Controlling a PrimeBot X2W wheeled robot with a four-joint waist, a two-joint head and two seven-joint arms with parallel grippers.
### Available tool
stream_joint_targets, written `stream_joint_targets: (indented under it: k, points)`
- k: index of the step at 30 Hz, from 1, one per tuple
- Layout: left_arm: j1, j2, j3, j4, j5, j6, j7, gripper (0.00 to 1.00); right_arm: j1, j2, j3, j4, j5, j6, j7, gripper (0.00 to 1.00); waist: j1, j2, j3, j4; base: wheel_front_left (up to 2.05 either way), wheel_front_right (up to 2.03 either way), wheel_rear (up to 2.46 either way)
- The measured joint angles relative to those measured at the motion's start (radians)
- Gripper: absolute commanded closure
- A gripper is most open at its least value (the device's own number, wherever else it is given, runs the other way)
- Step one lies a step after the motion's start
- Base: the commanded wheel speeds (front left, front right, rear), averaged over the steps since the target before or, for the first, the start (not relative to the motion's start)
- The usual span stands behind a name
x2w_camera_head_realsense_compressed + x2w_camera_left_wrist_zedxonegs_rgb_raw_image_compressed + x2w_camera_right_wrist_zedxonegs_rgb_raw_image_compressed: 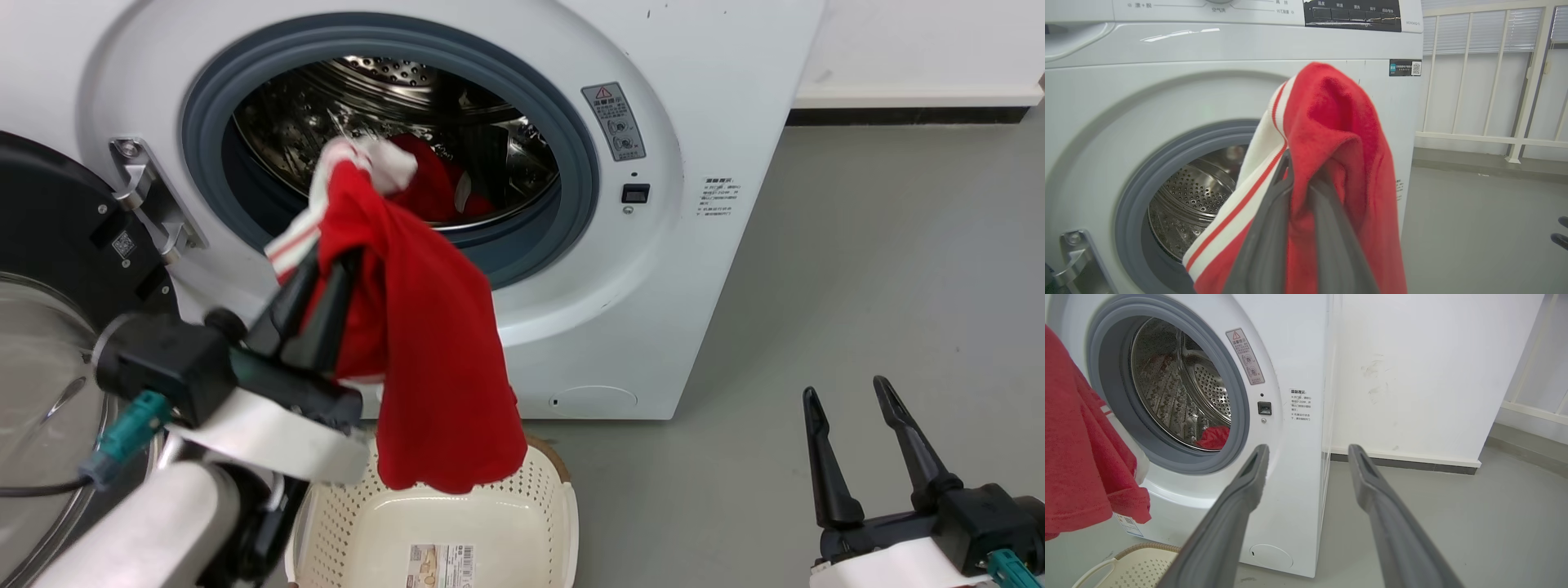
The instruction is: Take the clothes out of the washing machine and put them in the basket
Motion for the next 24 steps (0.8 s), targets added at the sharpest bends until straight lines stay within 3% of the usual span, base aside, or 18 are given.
stream_joint_targets:
  k: [5, 12, 24]
  points:
    - [0.079, -0.005, -0.055, 0.046, -0.016, -0.01, 0.01, 1.0, -0.005, 0.0, 0.003, -0.005, -0.004, 0.0, 0.0, 0.0, 0.0, 0.0, 0.03, -0.003, 0.0, 0.0, 0.0]
    - [0.123, -0.033, -0.138, 0.188, 0.003, -0.059, 0.006, 1.0, -0.049, 0.0, -0.006, -0.018, -0.011, 0.0, 0.0, 0.0, 0.0002, -0.0001, 0.104, -0.013, 0.0, 0.0, 0.0]
    - [0.021, -0.175, -0.197, 0.622, 0.015, -0.182, -0.013, 1.0, -0.186, 0.0, -0.003, -0.048, -0.015, 0.0, 0.0, 0.0, 0.0003, 0.0, 0.327, -0.051, 0.0, 0.0, 0.0]
